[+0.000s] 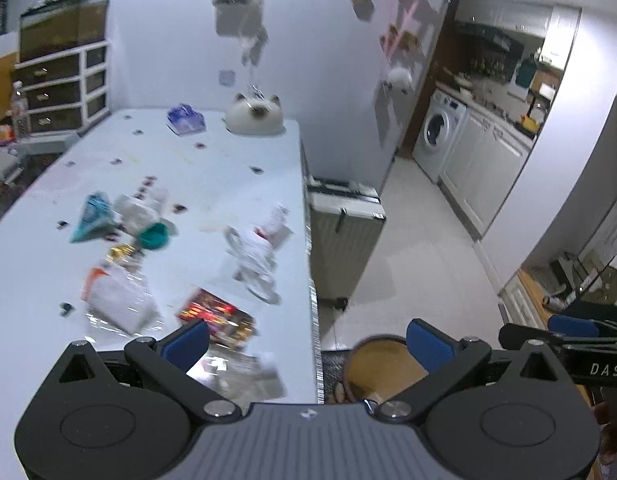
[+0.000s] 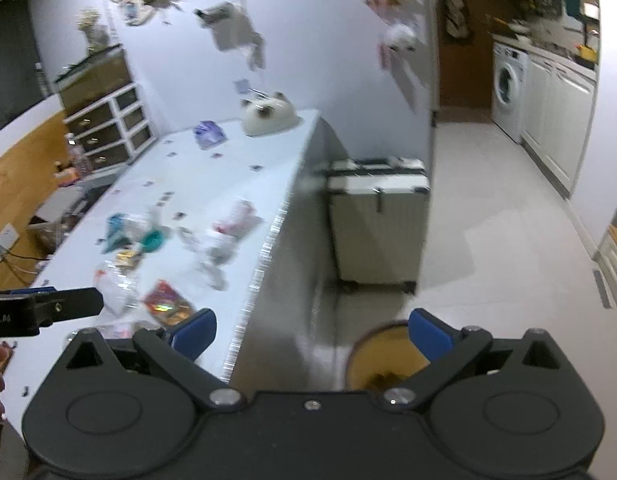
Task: Collect trash
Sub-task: 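Move both grippers back from the bin toward the table, then grasp the clear plastic bottle with the left gripper while the right gripper grasps the red wrapper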
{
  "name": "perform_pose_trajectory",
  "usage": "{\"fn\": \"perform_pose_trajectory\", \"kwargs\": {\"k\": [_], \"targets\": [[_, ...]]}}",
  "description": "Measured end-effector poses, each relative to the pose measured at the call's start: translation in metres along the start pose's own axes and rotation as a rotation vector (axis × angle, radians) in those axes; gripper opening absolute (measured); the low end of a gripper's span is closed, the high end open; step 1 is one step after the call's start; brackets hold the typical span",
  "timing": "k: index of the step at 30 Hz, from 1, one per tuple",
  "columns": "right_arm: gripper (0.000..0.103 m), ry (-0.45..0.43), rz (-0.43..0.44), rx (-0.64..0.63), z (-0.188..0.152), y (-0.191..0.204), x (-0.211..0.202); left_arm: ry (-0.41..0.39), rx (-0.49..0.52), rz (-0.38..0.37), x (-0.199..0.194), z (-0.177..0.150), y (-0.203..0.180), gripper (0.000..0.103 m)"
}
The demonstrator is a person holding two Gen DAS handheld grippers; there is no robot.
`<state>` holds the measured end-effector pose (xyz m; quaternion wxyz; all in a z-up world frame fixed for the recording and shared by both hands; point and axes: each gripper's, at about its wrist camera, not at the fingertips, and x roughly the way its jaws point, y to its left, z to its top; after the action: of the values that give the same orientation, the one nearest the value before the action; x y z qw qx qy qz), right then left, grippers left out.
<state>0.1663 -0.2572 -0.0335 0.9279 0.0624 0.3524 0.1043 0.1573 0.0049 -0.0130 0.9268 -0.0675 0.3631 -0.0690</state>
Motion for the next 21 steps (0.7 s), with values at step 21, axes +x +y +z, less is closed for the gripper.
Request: {"fn": "perform_pose_trajectory", "kwargs": {"k": [21], "targets": [[0.076, 0.138, 0.157, 0.354, -0.026, 0.106, 0.115, 0.074, 0.178, -0.186, 0.028, -0.017, 0.153, 0.103]]}}
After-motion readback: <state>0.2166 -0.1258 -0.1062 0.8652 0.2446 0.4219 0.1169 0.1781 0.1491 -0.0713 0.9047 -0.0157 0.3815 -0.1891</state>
